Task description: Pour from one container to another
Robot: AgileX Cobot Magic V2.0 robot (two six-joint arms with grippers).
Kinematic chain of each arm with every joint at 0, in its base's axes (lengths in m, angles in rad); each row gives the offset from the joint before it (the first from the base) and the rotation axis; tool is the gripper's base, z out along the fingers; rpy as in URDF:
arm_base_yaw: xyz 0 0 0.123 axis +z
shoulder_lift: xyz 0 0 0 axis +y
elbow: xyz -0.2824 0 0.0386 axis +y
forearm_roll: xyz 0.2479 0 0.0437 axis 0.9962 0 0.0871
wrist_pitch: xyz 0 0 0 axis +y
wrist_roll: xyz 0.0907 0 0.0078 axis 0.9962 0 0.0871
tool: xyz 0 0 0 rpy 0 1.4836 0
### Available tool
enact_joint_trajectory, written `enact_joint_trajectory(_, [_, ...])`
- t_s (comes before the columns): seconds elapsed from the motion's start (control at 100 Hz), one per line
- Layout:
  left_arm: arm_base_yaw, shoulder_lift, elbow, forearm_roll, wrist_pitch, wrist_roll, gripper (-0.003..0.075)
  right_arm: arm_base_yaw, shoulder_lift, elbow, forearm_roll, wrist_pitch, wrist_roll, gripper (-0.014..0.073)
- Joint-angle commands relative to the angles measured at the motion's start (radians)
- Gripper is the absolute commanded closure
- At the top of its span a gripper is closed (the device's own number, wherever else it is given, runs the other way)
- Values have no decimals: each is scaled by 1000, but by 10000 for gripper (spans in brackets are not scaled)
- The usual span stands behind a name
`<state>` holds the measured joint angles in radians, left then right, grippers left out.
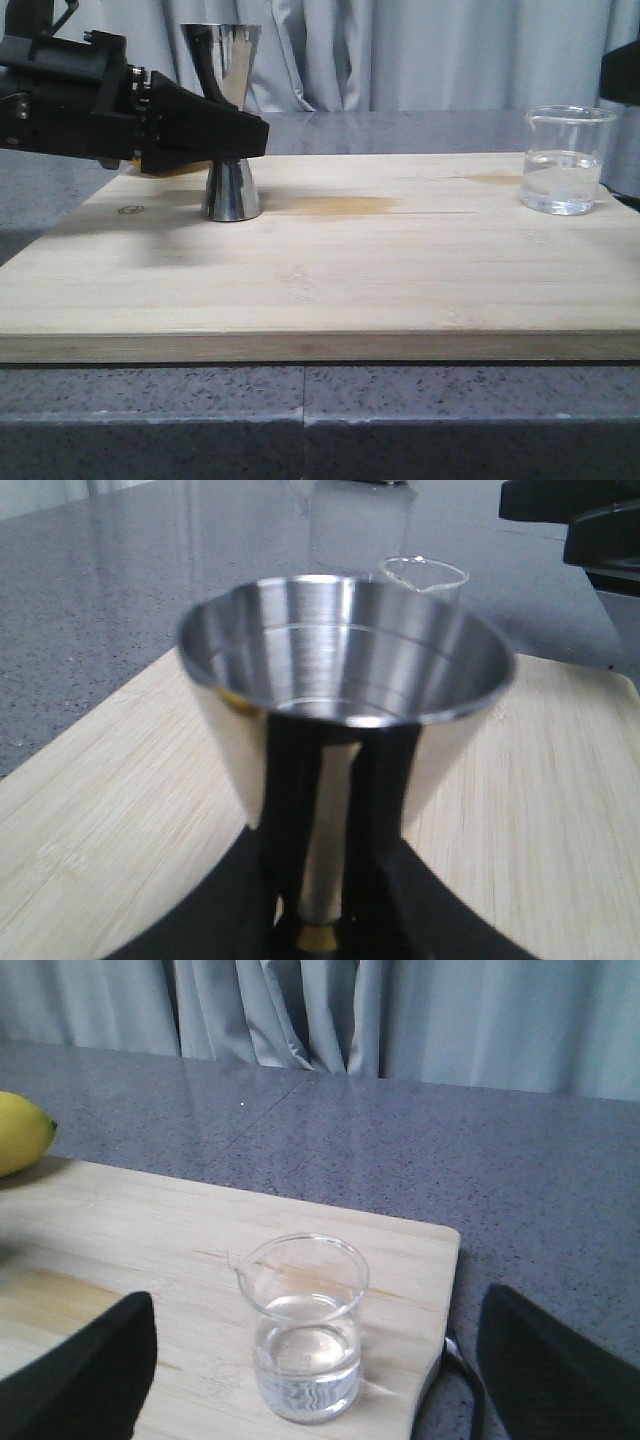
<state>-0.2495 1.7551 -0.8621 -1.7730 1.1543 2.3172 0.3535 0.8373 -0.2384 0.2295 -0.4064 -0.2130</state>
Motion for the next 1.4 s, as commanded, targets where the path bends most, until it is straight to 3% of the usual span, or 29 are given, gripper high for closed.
enact_joint_trajectory(0.0, [-8,-36,-25,-77,104,-5,661,2,50,-22,-35,-134,12,-9])
enact_joint_trajectory(0.16, [-8,-36,-25,-77,104,-5,661,2,166,-22,-130,-236,111,-9])
enact_joint_trajectory(0.53, [-8,-36,-25,-77,104,-5,661,2,423,-22,-134,-497,127,-6])
enact_joint_trajectory(0.75, [-8,-36,-25,-77,104,-5,661,2,531,-24,-136,-627,147,67])
enact_joint_trajectory(1.18, [-8,-36,-25,-77,104,-5,661,2,628,-71,-160,-640,154,109])
enact_joint_trajectory(1.39, [-8,-36,-25,-77,104,-5,661,2,628,-71,-160,-640,154,246])
